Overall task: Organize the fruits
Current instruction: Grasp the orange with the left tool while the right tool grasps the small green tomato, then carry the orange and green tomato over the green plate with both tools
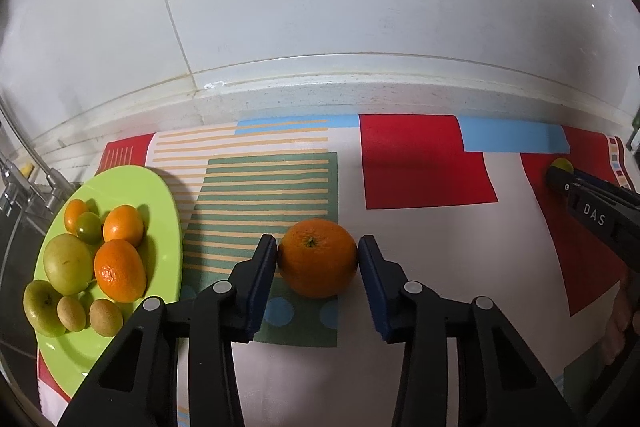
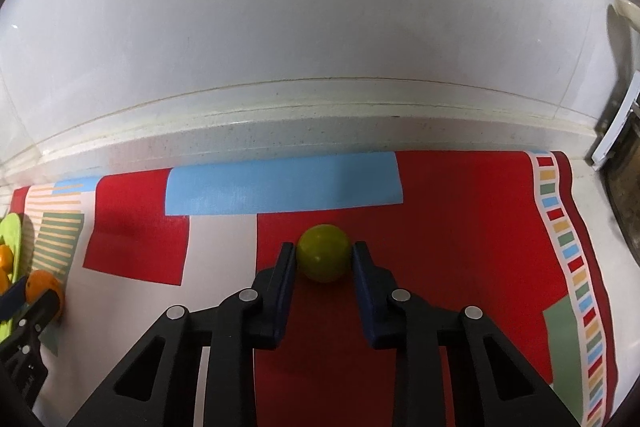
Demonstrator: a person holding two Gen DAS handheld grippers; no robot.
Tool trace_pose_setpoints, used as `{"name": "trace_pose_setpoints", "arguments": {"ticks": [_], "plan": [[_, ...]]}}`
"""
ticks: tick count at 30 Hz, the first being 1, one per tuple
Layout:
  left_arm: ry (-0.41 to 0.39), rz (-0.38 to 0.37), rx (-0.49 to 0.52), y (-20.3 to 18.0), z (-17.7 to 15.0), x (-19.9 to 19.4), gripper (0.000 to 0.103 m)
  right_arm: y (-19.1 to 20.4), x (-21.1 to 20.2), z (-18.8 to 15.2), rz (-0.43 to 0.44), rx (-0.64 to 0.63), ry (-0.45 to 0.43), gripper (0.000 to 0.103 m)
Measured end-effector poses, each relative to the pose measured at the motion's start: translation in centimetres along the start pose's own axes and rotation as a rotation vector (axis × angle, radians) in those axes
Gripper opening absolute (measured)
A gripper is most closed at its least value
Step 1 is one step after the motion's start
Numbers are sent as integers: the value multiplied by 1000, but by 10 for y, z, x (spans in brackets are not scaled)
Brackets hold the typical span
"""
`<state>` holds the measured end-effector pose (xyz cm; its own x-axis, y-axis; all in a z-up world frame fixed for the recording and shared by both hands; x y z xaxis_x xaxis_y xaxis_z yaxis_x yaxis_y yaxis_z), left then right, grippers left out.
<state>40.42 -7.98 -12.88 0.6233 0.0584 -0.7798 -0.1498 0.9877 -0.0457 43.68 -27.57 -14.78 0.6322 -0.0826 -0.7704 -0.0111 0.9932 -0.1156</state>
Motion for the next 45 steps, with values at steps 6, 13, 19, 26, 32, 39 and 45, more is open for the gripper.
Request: {"name": "trace_pose_setpoints", "arguments": {"ticks": [6, 13, 19, 26, 32, 39, 45], "plan": [[-19, -20, 22, -1, -2, -4, 41, 8, -12, -8, 26, -2, -8, 29], [-58, -64, 65, -4, -4, -25, 41, 22, -39, -21, 75, -7, -30, 29], [-75, -124, 84, -3, -7, -46, 41, 20, -72, -30, 113, -24, -68, 29], [-104, -150, 84, 3, -12, -77, 41, 29, -122, -45, 129, -48, -123, 29], [-138, -166, 85, 10, -17, -105, 41, 39, -144, -43, 133, -52, -157, 29], [-186, -175, 75, 26, -23, -140, 41, 50, -175, -47, 145, -70, -197, 29], [-218, -173, 56, 44, -29, -165, 41, 64, -206, -51, 161, -94, -236, 29]]}}
Point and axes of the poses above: each gripper's, at about its wrist camera, not at the fingertips, and x roughly the way its jaws point, y to its left, z to its top, the point moved 2 cm from there along x, roughly the way its jaws point, and after that the axes turned 12 degrees about -x, right-handed, at the moved point
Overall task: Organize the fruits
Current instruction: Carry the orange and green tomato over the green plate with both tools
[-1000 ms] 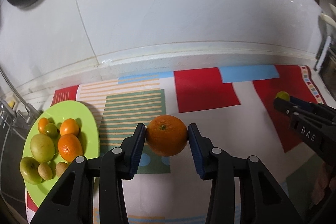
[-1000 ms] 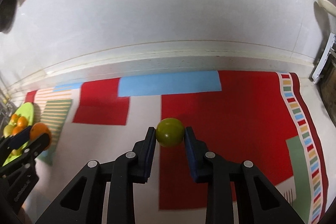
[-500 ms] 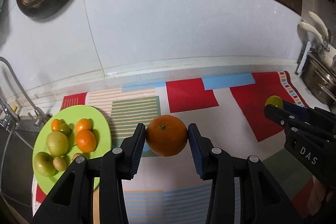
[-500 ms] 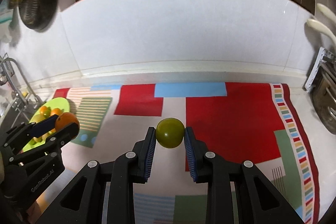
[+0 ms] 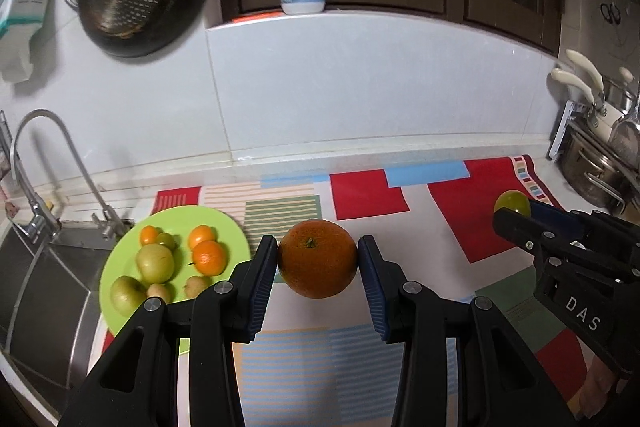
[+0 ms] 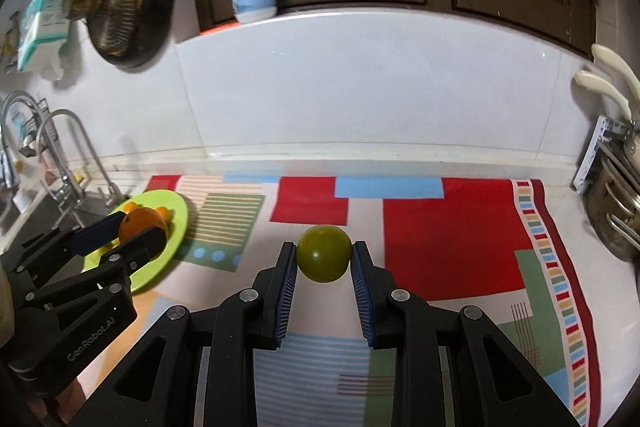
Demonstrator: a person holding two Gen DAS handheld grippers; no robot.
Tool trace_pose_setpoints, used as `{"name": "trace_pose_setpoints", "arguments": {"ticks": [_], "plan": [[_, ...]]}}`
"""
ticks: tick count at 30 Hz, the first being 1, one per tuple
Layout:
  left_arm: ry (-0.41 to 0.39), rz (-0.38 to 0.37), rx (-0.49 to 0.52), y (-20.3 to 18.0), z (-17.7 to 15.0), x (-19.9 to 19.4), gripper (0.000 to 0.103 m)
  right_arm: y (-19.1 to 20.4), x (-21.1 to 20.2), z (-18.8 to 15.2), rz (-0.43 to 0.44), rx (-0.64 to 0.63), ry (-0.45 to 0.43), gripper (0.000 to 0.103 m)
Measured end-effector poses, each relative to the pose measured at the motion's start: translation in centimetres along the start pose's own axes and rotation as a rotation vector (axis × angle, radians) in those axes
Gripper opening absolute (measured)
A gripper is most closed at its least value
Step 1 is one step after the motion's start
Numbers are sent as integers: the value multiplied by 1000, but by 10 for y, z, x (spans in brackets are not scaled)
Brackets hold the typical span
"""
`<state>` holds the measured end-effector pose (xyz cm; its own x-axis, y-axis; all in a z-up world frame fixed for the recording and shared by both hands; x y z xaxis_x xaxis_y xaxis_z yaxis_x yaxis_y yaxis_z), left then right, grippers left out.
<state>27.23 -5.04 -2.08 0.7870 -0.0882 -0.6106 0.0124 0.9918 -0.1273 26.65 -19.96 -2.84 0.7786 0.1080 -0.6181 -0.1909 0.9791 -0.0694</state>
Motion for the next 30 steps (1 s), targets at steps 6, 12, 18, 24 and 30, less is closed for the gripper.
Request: {"name": "trace_pose_setpoints", "arguments": {"ticks": [6, 12, 18, 24, 30], "plan": [[-22, 8, -12, 15, -4, -23, 41, 21, -19, 0, 22, -21, -25, 29], [-39, 29, -22, 38, -8, -42, 41, 46, -31, 1, 45, -36, -45, 29], [-59, 55, -25, 66, -8, -56, 41, 77, -36, 5, 74, -48, -58, 29], [-73, 75, -31, 96, -3, -64, 41, 107, -34, 12, 98, -56, -72, 29], [-76, 93, -35, 131, 2, -64, 41, 139, -26, 20, 117, -64, -79, 29]]}}
Point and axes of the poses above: each gripper's, at about its wrist camera, not at the fingertips, and x roughly the way its jaws point, y to its left, z to its top, the point moved 2 cm from there along x, roughly the way its jaws point, and after that the axes turned 12 degrees about -x, right-handed, at the moved point
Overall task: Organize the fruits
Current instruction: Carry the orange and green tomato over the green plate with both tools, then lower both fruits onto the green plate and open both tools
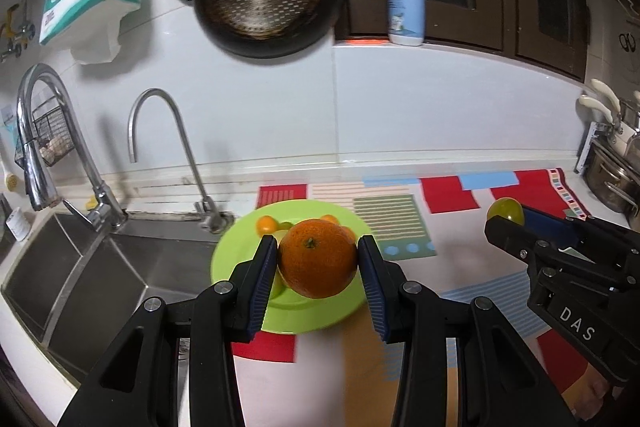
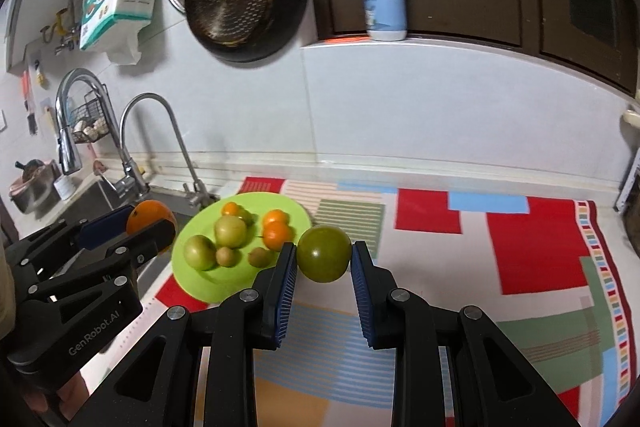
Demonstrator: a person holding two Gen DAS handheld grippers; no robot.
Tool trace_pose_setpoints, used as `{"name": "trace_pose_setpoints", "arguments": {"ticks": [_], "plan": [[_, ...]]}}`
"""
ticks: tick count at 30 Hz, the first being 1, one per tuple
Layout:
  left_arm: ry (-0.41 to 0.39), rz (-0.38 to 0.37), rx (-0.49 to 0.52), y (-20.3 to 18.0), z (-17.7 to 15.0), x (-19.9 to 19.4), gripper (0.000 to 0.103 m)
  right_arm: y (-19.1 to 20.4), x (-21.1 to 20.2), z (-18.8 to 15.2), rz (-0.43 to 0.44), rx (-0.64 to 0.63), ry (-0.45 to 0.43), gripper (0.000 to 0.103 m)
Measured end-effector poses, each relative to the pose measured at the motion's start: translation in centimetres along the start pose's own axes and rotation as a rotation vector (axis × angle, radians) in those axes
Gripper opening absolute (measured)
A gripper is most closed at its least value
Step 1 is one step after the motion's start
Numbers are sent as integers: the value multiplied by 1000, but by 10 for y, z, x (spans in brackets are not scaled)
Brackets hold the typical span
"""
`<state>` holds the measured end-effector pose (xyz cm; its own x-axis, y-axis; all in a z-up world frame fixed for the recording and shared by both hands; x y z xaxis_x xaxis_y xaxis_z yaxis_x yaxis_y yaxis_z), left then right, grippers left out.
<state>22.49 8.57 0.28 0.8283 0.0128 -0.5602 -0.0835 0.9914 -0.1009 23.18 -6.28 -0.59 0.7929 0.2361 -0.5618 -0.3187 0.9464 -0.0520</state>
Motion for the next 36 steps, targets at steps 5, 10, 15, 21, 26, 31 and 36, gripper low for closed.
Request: {"name": "trace_pose_setpoints", "arguments": {"ticks": [5, 10, 15, 21, 26, 31, 36], "plan": [[3, 10, 8, 27, 5, 12, 41, 24, 16, 8, 3, -2, 5, 29], [6, 12, 19, 47, 9, 26, 41, 44, 36, 14, 8, -5, 21, 29], [17, 16, 33, 66, 11, 46, 41, 59, 56, 18, 19, -18, 43, 29], [41, 8, 32, 84, 15, 71, 41, 72, 86, 23, 34, -36, 76, 29], [75, -10, 25, 93, 16, 96, 41, 81, 111, 25, 52, -49, 100, 29], [107, -24, 21, 98, 16, 119, 41, 88, 133, 25, 65, -59, 124, 29], [145, -35, 35, 99, 12, 141, 41, 89, 152, 25, 72, -69, 140, 29]]}}
Point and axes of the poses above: each gripper's, at about its wrist camera, not at the fingertips, and x roughly the way its jaws point, y to its left, z to its top, the point moved 2 cm from there along x, roughly the way its jaws point, and after that the axes turned 12 degrees about -x, right-handed, at the moved point
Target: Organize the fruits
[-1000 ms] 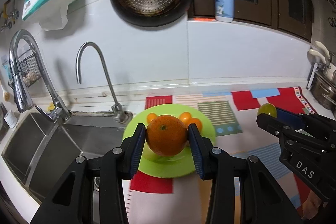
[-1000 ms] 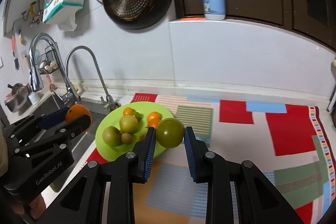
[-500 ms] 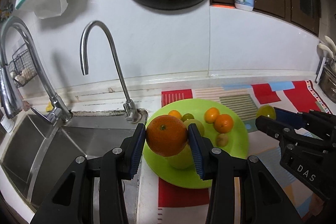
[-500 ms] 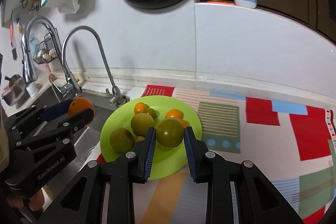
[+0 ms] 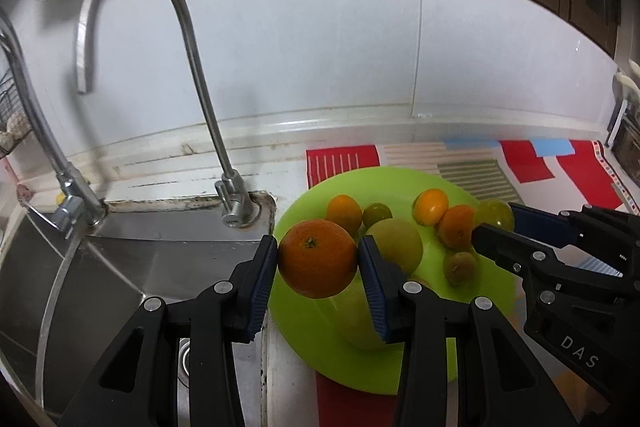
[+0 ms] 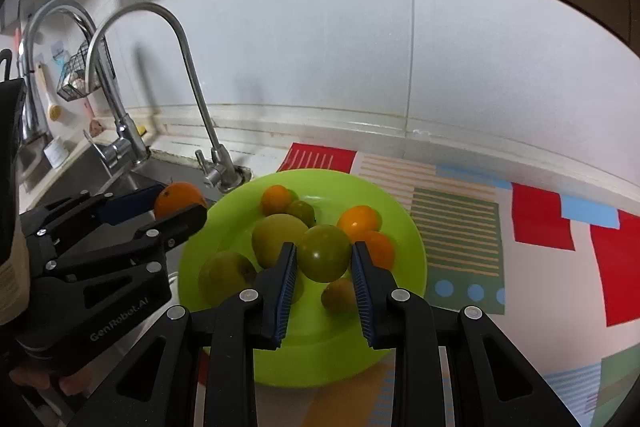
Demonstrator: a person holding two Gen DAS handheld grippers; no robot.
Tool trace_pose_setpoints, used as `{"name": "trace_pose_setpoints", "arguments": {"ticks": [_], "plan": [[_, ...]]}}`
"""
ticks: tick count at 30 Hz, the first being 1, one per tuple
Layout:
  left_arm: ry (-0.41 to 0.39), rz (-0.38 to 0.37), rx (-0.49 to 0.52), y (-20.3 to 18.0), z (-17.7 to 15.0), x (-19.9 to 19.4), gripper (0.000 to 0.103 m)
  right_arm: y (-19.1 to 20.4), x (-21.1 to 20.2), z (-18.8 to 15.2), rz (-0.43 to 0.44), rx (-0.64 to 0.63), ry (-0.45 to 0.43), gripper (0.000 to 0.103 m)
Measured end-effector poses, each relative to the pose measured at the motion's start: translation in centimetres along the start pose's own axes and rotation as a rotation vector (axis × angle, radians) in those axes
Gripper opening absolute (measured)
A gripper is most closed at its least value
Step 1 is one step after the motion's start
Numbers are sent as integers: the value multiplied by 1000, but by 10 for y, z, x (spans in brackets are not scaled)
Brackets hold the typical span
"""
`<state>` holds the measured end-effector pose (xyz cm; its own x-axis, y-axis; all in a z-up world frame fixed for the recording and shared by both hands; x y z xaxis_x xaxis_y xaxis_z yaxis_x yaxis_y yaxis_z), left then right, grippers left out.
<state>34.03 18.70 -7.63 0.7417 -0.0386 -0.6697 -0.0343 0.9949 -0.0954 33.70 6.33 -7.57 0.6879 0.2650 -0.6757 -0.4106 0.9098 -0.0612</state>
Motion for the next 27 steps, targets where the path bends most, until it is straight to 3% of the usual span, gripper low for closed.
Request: {"name": "trace_pose_setpoints", "arguments": {"ticks": [12, 14, 20, 23, 27], "plan": [[41, -17, 20, 1, -1, 22, 43, 0, 24, -2, 18, 17, 19, 30], [23, -20, 29, -1, 0, 17, 50, 0, 24, -2, 19, 16, 19, 36], [-19, -25, 27, -4, 2, -5, 52, -6, 8, -5, -19, 38, 8, 38], [-40, -25, 16, -5, 2, -19, 57, -10, -3, -9, -53, 55, 1, 49], [-67, -21, 18, -9, -2, -38, 60, -18, -25, -14, -96, 84, -18, 50]]}}
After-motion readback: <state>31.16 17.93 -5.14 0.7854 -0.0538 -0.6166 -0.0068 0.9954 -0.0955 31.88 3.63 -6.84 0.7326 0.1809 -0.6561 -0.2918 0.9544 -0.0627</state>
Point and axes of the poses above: each gripper's, at about its wrist camera, not at the fingertips, and x roughly the way its jaws point, y to its left, z to its top, the point moved 2 cm from there along x, roughly the way its jaws point, and after that the axes turned 12 degrees about -x, right-handed, at the moved point
